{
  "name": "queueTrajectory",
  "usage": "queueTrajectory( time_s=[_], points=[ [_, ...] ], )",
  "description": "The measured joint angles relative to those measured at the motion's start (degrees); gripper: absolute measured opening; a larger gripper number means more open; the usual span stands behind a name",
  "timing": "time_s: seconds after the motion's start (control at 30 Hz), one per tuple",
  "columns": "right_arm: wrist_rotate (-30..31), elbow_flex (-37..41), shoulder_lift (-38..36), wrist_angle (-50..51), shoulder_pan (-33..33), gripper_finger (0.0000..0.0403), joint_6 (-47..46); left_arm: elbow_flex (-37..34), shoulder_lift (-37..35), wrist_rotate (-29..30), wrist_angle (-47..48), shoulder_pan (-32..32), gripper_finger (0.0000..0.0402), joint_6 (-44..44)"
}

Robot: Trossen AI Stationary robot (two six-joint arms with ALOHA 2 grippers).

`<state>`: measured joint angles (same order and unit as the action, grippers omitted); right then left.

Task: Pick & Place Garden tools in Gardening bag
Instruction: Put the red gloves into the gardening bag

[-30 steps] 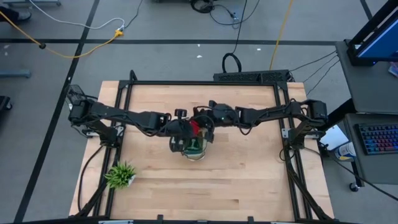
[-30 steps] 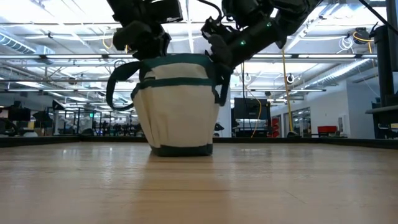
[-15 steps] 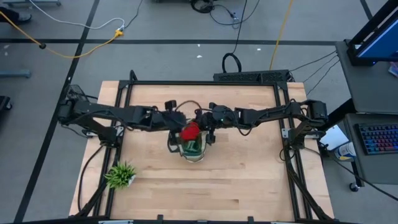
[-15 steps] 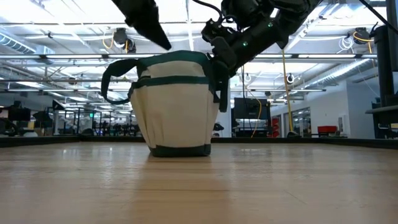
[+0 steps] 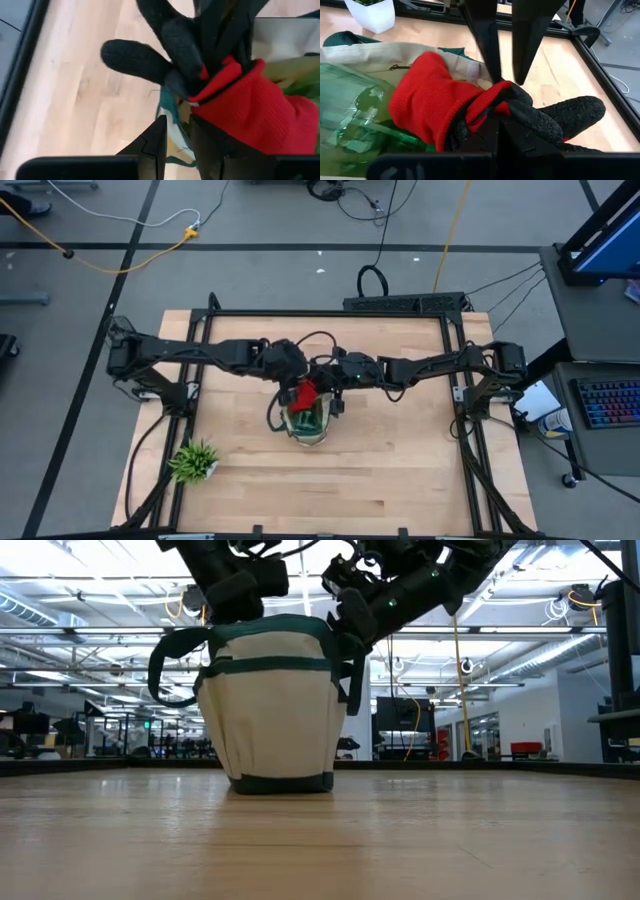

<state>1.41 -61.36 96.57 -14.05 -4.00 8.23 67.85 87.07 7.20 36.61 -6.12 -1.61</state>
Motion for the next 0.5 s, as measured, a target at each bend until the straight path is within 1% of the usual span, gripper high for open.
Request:
queueTrajectory(
  time_s=[0.17,0.37,0.5],
  points=[
    [0.1,0.0,0.0,-0.6,0.0,0.0,0.0,0.0,0.1,-1.2,1.4,-0.4,0.0088,-0.3],
    [-0.1,0.0,0.0,-0.8,0.0,0.0,0.0,0.0,0.1,-1.3,1.7,-0.4,0.0088,-6.8],
    [-0.1,0.0,0.0,-0.7,0.2,0.0,0.0,0.0,0.1,-1.3,1.3,-0.5,0.0088,-7.2]
  ],
)
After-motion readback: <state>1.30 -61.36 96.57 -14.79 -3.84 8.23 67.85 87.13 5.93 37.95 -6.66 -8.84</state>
